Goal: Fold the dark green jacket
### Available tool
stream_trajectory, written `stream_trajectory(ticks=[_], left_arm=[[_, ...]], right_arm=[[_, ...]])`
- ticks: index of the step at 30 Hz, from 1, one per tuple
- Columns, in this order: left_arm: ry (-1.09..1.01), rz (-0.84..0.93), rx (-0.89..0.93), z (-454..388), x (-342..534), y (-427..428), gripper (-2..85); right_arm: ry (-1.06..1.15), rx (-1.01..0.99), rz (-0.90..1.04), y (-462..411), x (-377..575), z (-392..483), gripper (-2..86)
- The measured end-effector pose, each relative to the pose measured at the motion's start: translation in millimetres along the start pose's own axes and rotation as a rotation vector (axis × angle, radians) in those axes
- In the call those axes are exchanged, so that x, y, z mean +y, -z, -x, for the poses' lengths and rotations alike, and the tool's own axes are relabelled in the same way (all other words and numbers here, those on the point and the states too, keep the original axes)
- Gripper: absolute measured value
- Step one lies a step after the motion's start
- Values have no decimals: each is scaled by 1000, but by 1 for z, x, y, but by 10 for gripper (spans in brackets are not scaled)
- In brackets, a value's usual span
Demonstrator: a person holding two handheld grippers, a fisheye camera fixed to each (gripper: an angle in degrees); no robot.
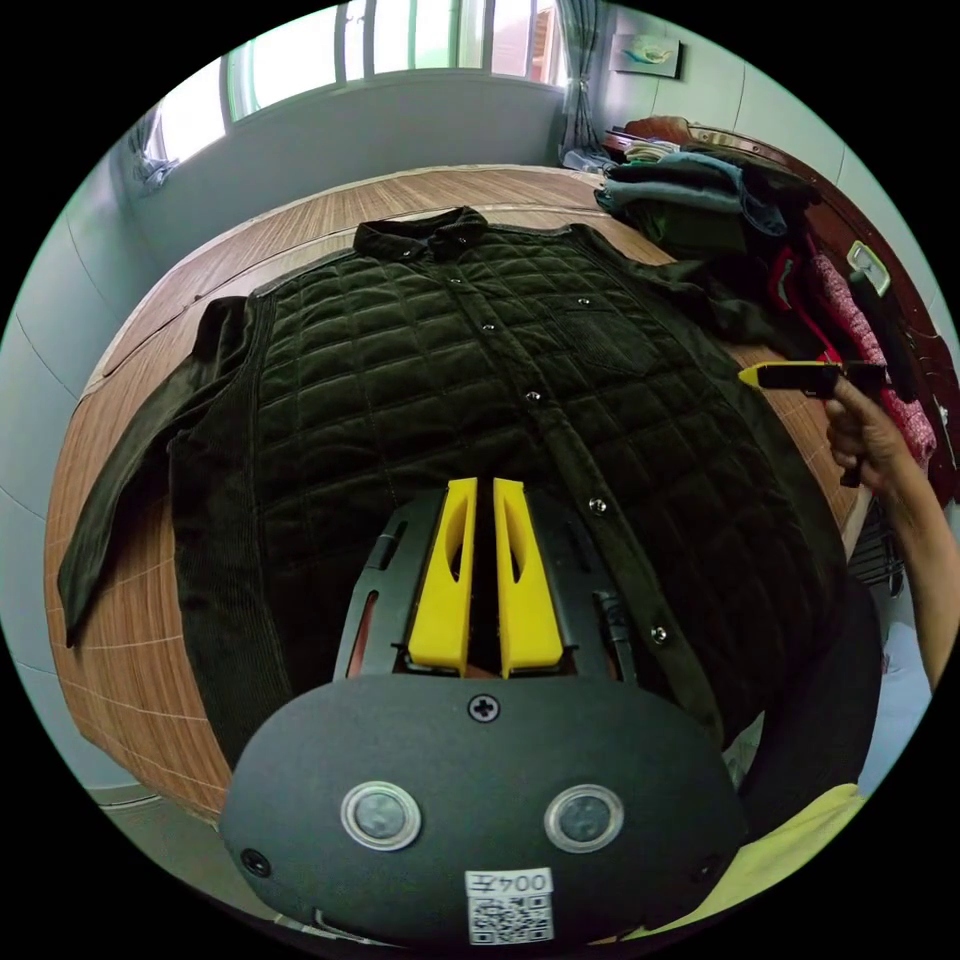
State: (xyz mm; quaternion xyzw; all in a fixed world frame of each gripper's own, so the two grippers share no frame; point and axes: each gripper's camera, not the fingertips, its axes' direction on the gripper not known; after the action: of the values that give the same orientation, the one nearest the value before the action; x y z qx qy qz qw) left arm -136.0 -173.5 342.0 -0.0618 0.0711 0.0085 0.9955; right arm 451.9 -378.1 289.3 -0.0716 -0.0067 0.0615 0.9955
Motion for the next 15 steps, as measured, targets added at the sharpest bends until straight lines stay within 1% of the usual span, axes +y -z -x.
stream_trajectory(ticks=[5, 8, 11, 13, 15], left_arm=[[74, -19, 20, 30, -26, 49, 60], [72, -1, -69, 55, -59, 94, 69], [64, 2, -130, 79, -87, 150, 76], [62, -24, -198, 91, -98, 188, 79], [72, -79, -253, 104, -105, 236, 80]], right_arm=[[11, 31, 14, -2, 12, 2, 59], [-31, 10, 22, 4, 18, -1, 44], [-46, 49, 1, 20, 34, 8, 28], [-30, 66, -3, 30, 47, 15, 17], [-23, 51, 2, 39, 69, 22, 29]])
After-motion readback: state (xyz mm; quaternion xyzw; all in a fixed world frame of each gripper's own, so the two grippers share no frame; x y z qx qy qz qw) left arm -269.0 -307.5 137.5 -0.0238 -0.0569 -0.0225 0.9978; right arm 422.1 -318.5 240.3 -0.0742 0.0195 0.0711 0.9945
